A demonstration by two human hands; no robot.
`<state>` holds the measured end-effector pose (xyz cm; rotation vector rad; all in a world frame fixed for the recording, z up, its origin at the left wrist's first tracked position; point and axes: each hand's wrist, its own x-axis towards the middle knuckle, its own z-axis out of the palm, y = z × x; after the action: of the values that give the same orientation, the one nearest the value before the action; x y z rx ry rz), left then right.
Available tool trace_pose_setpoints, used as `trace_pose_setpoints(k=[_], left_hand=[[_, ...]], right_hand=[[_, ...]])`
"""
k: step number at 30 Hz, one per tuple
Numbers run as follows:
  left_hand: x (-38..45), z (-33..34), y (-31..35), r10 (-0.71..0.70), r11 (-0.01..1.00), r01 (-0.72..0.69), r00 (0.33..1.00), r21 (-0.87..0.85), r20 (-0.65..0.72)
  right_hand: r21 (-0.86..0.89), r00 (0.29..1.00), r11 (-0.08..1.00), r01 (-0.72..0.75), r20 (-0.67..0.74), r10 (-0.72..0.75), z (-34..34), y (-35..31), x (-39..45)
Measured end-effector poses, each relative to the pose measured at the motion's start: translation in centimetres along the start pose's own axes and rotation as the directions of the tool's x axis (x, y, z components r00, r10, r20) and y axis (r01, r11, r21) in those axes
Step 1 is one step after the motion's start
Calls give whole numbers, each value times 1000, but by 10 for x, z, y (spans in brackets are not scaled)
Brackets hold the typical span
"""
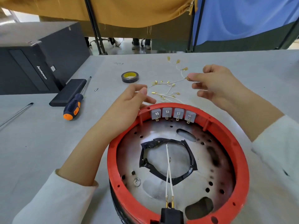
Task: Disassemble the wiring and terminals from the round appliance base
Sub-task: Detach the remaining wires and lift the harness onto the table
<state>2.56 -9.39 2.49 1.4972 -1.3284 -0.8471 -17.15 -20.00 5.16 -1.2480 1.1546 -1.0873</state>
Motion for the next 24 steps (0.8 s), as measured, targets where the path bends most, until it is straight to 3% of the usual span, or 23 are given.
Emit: trace_pose_setpoints(k=[4, 9, 14, 21, 24], left_hand=[[2, 0, -2, -59, 997, 57, 998, 45, 23], [2, -2, -3, -30, 990, 23, 998, 139, 49], [0, -3, -4, -14, 987, -3, 994, 164, 106], [0, -4, -2, -10, 989, -20, 979, 145, 205], [0, -6, -1, -30, 988, -1, 980, 155, 196]], right_hand=[[56, 993, 991, -120, 2, 120, 16, 18, 28], [117, 976, 970, -212, -24, 217, 28, 36, 47], [31, 969, 969, -246, 19, 246, 29, 47, 52], [-196, 991, 980, -22, 122, 47, 12, 34, 29], [-328, 976, 944, 44, 215, 29, 5, 13, 7]])
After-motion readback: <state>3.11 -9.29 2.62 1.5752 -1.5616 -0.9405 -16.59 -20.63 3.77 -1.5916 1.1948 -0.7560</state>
